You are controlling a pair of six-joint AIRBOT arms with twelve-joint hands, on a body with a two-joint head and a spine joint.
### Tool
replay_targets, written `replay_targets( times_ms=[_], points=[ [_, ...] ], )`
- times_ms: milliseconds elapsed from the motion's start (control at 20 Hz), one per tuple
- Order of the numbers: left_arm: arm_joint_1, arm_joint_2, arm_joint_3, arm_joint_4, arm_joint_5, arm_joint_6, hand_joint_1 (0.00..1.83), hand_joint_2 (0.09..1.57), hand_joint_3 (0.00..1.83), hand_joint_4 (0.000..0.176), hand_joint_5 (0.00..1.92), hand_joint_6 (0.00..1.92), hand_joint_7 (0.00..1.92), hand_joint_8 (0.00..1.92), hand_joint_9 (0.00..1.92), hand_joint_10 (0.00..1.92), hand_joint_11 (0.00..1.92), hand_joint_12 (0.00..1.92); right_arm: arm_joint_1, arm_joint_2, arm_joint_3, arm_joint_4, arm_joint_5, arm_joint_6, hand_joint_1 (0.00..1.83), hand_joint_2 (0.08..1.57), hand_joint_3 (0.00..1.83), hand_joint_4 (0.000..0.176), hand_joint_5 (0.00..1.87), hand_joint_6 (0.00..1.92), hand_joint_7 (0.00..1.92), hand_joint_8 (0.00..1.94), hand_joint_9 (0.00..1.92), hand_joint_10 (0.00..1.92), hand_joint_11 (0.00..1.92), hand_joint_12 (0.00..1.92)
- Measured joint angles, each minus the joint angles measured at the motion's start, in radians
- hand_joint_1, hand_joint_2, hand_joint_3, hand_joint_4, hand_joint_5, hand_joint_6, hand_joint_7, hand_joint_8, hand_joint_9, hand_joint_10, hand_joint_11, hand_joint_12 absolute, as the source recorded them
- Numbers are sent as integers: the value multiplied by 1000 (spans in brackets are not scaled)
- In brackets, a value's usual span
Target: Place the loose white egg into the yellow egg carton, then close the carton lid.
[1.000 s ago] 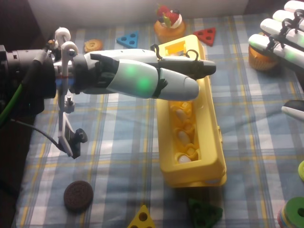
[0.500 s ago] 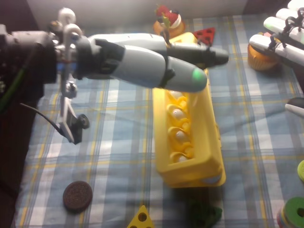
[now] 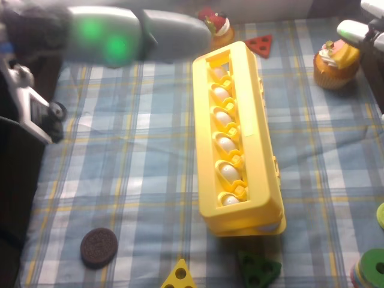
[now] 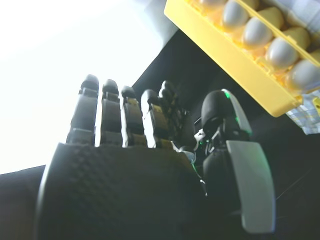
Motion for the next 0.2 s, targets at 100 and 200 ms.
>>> replay_targets(
  times_ms=[100, 200],
  points=[
    [61, 34, 0, -241, -32, 169, 0, 1404, 0, 0, 30, 9, 34, 9, 6, 2, 26, 12, -26, -1, -3, 18, 50, 0, 518, 1292, 0, 71, 0, 0, 0, 0, 0, 0, 0, 0],
    [124, 55, -9, -415, -79, 286, 3, 1469, 0, 0, 120, 3, 151, 1, 109, 4, 0, 539, -38, -1, -3, 47, 92, 0, 571, 1300, 0, 50, 0, 0, 0, 0, 0, 0, 0, 0]
  ],
)
